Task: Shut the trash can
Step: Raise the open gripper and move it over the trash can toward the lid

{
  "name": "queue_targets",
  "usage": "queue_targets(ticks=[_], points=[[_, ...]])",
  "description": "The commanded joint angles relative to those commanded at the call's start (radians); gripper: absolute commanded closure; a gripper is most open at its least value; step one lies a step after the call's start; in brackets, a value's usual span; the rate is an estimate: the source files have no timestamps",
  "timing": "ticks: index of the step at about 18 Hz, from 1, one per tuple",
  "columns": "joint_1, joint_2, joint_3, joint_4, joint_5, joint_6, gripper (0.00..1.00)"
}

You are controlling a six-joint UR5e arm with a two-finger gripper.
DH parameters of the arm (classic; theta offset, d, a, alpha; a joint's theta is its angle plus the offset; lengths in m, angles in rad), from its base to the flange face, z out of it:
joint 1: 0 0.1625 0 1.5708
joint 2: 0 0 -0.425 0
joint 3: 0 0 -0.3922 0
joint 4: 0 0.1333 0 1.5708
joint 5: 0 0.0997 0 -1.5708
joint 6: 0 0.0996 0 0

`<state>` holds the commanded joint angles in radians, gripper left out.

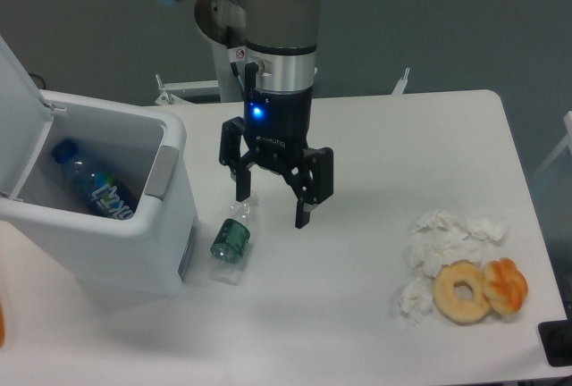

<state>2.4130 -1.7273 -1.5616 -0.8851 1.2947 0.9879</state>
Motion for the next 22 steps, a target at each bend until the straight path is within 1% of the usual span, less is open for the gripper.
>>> queue_targets(ticks=[11,12,14,16,21,22], points=[[0.008,0.002,0.011,0.003,-0.006,-0.015,0.00],[0.008,0.005,0.012,0.003,-0.005,-0.035,0.00],[0.008,0.005,0.043,0.003,-0.005,-0.131,0.00],[0.006,0.008,0.067,0.003,-0.005,-0.199,0.00],[-0.003,0.040,0.064,0.002,-0.006,-0.305,0.00],[-0.008,0.055,0.060,0.002,-0.009,-0.327,0.00]])
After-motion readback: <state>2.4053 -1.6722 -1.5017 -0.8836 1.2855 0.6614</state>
